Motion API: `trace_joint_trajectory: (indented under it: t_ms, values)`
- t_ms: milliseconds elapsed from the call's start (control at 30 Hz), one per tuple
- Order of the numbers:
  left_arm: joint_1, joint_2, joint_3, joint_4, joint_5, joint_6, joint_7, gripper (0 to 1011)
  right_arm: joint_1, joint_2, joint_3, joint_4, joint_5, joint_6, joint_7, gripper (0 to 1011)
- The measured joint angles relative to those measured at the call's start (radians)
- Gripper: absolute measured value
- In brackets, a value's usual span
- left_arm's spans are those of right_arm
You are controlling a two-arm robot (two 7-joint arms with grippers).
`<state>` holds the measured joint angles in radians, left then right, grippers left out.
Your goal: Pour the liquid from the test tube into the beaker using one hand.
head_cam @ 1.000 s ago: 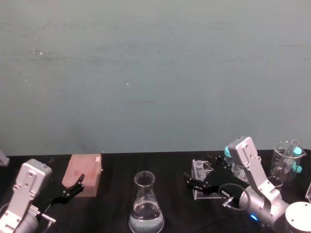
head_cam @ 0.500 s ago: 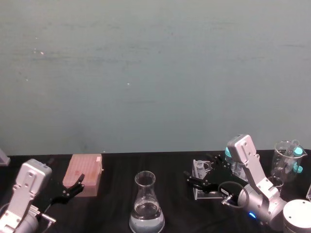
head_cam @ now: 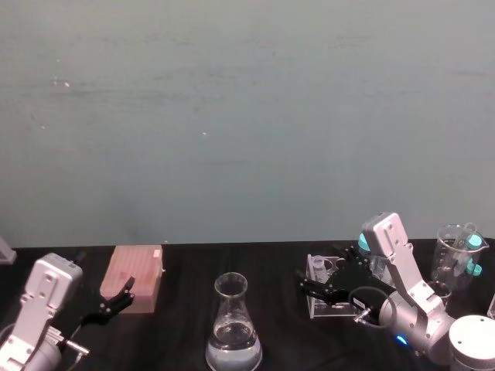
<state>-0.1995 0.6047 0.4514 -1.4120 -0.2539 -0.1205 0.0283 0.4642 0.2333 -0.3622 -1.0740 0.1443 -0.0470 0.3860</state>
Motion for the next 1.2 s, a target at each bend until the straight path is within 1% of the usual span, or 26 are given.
trace_joint_trajectory:
  t_ms: [333, 933, 1200]
  values:
    - [0.0, 0.0, 0.0, 0.0, 0.0, 0.0, 0.0, 1000, 0.011, -0.006, 0.004, 0.023, -0.005, -0.001, -0.002, 1000]
    - [0.0, 0.0, 0.0, 0.0, 0.0, 0.0, 0.0, 1000, 0.005, -0.006, 0.009, 0.026, -0.014, 0.005, -0.009, 1000]
    - [0.0, 0.0, 0.0, 0.0, 0.0, 0.0, 0.0, 1000, 0.009, -0.007, 0.01, 0.038, -0.018, 0.005, -0.008, 1000]
